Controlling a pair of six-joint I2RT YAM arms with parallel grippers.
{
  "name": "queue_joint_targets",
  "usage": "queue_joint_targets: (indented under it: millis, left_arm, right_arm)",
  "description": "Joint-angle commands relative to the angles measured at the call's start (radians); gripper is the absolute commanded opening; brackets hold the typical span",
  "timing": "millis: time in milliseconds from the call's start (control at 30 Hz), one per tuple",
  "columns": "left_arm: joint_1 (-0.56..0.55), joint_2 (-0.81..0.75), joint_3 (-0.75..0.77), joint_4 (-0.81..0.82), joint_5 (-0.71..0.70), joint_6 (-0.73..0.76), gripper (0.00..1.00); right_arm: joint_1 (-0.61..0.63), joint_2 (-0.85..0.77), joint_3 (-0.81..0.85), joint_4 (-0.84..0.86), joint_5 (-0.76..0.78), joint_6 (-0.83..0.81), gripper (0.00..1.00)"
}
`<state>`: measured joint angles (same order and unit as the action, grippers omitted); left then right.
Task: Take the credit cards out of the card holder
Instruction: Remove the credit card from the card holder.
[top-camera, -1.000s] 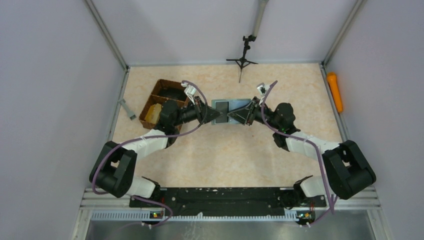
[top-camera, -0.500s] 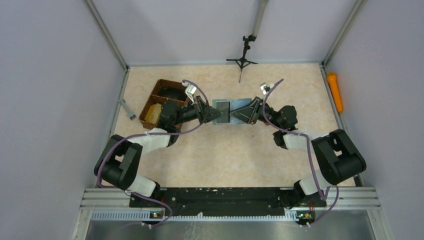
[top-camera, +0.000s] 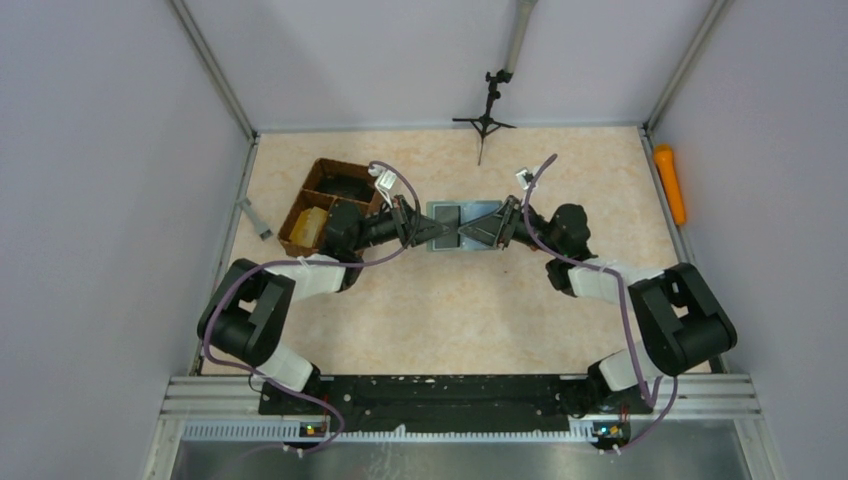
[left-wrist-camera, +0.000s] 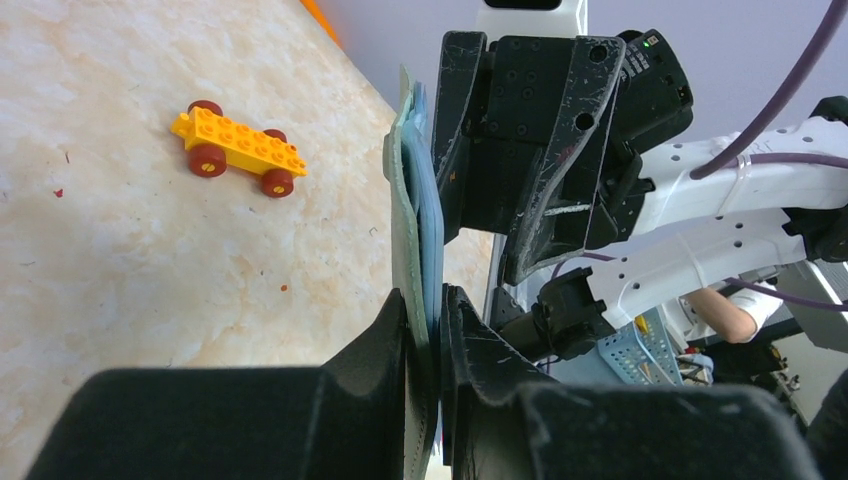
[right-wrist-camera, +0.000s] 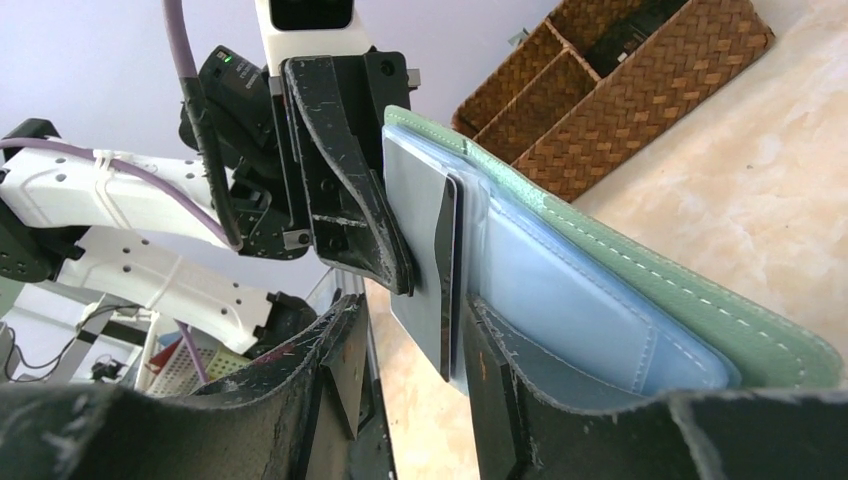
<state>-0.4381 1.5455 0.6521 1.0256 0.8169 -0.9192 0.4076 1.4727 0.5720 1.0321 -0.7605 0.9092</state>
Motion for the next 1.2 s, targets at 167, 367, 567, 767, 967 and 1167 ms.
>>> queue_joint_targets:
  millis: [167, 367, 567, 767, 967, 1167]
  left_arm:
    - [-0.026, 0.038, 0.062, 0.226, 0.12, -0.113, 0.04]
    - [-0.026, 0.074, 0.077, 0.2, 0.117, -0.116, 0.1]
    - [-0.026, 0.111, 0.094, 0.199, 0.119, -0.134, 0.18]
    - [-0.026, 0.108, 0.111, 0.097, 0.101, -0.095, 0.29]
    - [-0.023, 0.143, 0.123, 0.137, 0.112, -0.148, 0.0]
    - [-0.015, 0.173, 0.119, 0.213, 0.116, -0.208, 0.07]
  right_arm:
    - [-0.004, 0.141, 0.016, 0.332, -0.094, 0.192, 0.32]
    - [-0.004, 0.167, 0.015, 0.426, -0.11, 0.258, 0.21]
    - [-0.004, 0.171, 0.017, 0.45, -0.119, 0.277, 0.22]
    - [-0.003, 0.162, 0.024, 0.348, -0.092, 0.231, 0.4]
    - [-0.015, 0.141, 0.036, 0.107, -0.024, 0.127, 0.45]
    - [-0.026, 0.153, 0.045, 0.041, -0.007, 0.109, 0.47]
